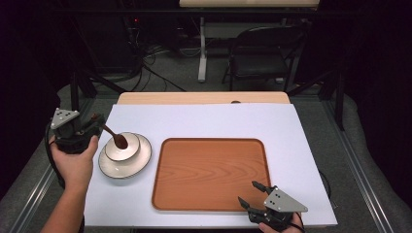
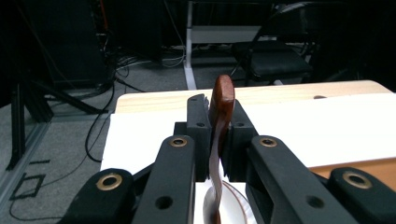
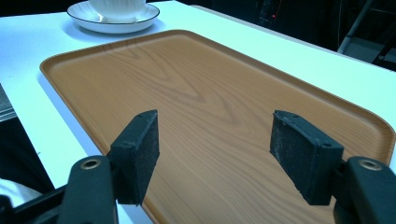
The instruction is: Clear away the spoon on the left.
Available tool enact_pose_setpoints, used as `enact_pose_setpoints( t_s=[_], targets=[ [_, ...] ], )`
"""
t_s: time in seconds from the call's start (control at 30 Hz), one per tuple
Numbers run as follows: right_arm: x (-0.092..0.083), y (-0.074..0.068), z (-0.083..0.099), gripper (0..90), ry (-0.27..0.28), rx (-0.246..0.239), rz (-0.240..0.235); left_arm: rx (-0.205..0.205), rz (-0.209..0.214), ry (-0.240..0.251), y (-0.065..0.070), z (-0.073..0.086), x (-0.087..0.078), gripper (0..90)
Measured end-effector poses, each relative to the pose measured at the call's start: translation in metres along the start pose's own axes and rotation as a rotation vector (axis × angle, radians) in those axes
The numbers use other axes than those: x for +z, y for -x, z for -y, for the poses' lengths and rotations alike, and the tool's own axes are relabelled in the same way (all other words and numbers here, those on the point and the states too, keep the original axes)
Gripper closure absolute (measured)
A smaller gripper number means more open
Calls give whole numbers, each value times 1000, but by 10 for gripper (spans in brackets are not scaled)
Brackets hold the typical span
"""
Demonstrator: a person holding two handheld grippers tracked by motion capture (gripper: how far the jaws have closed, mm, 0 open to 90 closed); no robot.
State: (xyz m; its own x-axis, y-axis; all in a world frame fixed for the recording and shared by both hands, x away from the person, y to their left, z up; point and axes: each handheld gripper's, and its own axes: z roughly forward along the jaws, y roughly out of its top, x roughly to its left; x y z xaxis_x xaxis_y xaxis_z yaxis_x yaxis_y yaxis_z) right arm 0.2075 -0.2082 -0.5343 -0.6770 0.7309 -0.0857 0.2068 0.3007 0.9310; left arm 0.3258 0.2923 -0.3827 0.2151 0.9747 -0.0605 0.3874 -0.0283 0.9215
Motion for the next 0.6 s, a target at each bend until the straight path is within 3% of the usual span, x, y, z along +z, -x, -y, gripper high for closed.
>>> enact_pose_setpoints(
  t_s=[0.2, 0.37, 0.4, 0.6],
  targets=[
    [0, 0, 0, 326, 1, -2, 1, 35, 43, -5, 13, -7, -5, 837],
    [0, 0, 0, 327, 1, -2, 1, 42, 97, -14, 20, -11, -7, 837],
    [0, 0, 0, 326, 2, -2, 1, 40, 124, -20, 23, -12, -7, 837],
    [0, 0, 0, 327, 2, -3, 2, 37, 174, -34, 31, -12, -7, 837]
  ],
)
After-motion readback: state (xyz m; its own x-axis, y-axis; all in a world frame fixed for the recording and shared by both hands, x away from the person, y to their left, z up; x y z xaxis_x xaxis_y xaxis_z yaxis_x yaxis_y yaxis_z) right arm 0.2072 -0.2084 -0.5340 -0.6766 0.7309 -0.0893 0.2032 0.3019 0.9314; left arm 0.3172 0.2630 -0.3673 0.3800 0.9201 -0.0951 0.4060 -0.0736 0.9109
